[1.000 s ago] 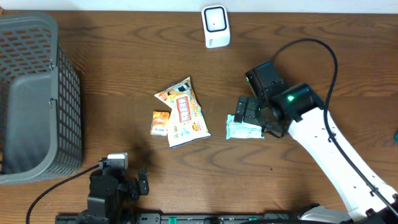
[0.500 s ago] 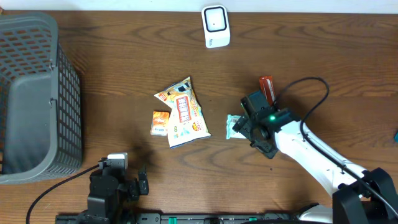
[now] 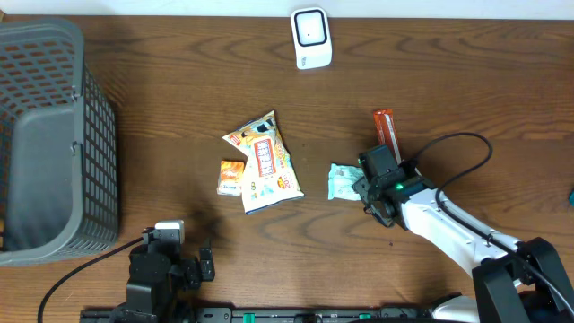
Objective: Scan the item barcode
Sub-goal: 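Lift the wet-wipe pack with the right gripper and turn it upward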
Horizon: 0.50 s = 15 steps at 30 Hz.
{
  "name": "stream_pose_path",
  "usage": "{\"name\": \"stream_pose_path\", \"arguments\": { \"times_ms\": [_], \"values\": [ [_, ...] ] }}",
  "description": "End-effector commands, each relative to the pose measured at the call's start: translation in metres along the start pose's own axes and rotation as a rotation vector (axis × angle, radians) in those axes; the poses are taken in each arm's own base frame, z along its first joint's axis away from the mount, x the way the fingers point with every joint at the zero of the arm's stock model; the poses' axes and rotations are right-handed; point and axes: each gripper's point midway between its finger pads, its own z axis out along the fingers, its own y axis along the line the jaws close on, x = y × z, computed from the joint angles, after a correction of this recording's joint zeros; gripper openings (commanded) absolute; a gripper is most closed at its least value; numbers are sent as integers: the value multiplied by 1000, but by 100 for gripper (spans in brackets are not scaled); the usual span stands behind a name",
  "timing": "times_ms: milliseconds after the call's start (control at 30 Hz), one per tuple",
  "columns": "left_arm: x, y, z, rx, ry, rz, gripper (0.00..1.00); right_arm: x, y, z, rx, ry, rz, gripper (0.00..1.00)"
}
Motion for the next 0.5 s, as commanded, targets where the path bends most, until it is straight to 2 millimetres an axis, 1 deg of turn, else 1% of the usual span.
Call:
{"name": "stream_pose_path", "arguments": {
  "times_ms": [0,33,67,133,200,233,300,333,400,467],
  "values": [
    [1,1,0,-7,3,1,100,-9,-23,11,50,-41,11,47],
    [1,1,0,-7,3,1,100,-9,-18,14,18,-47,-35,49],
    [1,1,0,-7,3,1,100,-9,-14,15,-10,-46,-73,47],
    [1,1,0,-7,3,1,100,-5,-7,17,-57,-30,-122,33],
    [1,1,0,-7,3,1,100,-3,-4,19,-77,-22,-149,8],
    [1,1,0,-7,3,1,100,-3,-4,19,-77,-23,-157,1],
    [1,1,0,-7,3,1,100,-4,1,18,-97,-34,-206,1],
    [1,1,0,-7,3,1,100,-5,7,17,-121,-40,-250,1],
    [1,1,0,-7,3,1,100,0,26,13,-211,-18,-345,1],
    [1,1,0,-7,3,1,100,12,53,1,-359,40,-465,1]
  ]
}}
